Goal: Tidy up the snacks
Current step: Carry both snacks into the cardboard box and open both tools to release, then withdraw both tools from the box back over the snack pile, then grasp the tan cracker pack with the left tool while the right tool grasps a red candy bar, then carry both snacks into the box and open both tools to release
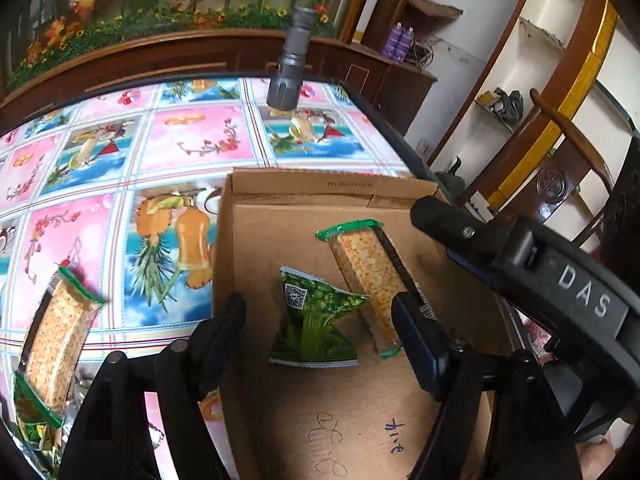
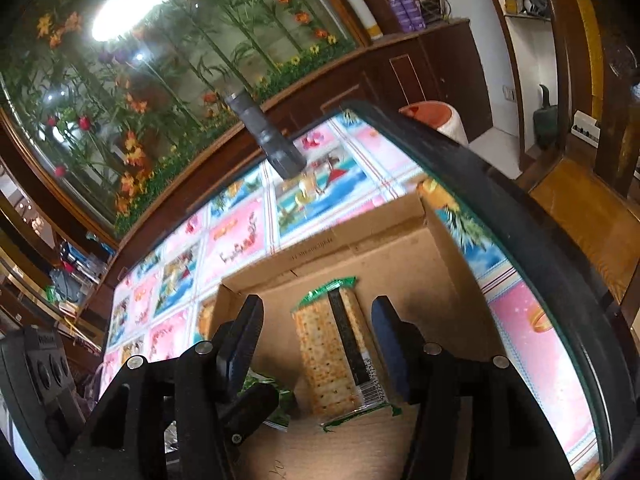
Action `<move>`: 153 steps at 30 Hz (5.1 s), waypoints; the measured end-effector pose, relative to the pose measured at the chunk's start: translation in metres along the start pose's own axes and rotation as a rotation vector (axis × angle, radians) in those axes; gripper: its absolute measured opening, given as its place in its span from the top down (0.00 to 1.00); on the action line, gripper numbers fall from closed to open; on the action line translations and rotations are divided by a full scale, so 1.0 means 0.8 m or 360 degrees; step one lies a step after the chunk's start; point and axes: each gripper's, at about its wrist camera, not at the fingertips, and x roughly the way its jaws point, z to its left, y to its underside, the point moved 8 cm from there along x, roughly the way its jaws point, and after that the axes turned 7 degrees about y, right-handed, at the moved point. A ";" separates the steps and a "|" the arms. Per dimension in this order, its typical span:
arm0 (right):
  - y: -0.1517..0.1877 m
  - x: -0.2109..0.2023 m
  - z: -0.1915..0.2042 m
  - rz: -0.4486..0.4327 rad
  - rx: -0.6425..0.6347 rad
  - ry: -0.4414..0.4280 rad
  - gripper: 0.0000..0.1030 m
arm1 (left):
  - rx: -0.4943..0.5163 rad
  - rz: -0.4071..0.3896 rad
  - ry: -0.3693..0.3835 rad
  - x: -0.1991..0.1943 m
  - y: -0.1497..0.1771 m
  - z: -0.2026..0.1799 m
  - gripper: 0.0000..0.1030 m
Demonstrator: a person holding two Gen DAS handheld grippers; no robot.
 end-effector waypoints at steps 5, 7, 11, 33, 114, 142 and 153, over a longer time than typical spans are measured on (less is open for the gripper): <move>-0.011 -0.017 -0.003 -0.0098 0.0048 0.0003 0.28 | 0.0022 -0.0048 -0.0011 -0.022 0.001 -0.004 0.28; -0.013 -0.022 -0.004 -0.0115 0.0066 -0.0002 0.28 | 0.0042 -0.0074 -0.0023 -0.034 0.005 -0.005 0.27; -0.018 -0.029 -0.003 -0.0154 0.0070 0.0007 0.28 | 0.0082 -0.0115 -0.0034 -0.058 0.021 -0.003 0.26; 0.091 -0.089 0.155 -0.0146 -0.0484 -0.0381 0.27 | 0.0070 -0.0227 -0.0241 -0.240 0.146 0.128 0.21; 0.412 -0.124 0.349 0.0259 -0.1477 -0.0753 0.79 | -0.0304 -0.0341 -0.0622 -0.307 0.215 0.339 0.49; 0.282 -0.113 0.293 0.0043 -0.0953 -0.0572 0.79 | -0.0023 -0.0593 -0.0385 -0.291 0.158 0.202 0.49; 0.143 -0.120 0.162 -0.0099 -0.0433 -0.0337 0.80 | 0.0170 -0.0552 -0.0035 -0.234 0.099 0.072 0.49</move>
